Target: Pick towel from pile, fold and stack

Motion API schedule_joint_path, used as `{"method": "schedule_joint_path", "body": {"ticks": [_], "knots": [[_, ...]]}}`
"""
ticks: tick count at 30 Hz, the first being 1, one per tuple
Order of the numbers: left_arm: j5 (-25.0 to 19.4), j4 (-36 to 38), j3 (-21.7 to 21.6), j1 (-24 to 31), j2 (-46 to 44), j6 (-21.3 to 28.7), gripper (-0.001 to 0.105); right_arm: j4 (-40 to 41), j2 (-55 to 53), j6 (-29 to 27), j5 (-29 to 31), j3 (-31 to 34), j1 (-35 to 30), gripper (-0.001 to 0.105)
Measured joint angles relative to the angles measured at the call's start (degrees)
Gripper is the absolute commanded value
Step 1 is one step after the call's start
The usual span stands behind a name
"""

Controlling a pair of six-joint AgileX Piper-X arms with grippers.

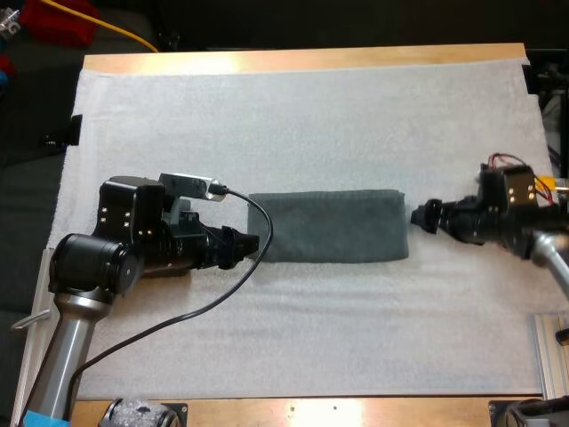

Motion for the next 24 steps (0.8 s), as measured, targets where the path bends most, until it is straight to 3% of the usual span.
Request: {"method": "schedule_joint_path", "body": {"ticks": [8, 24], "knots": [[0.0, 0.2, 0.0, 0.0, 0.0, 0.0, 0.066, 0.2, 9.0, -4.0, -7.1, -4.9, -1.6, 0.071], [0.0, 0.2, 0.0, 0.0, 0.0, 0.0, 0.066, 0.2, 18.9, -3.7, -15.2, -6.5, -1.3, 0.071]]}}
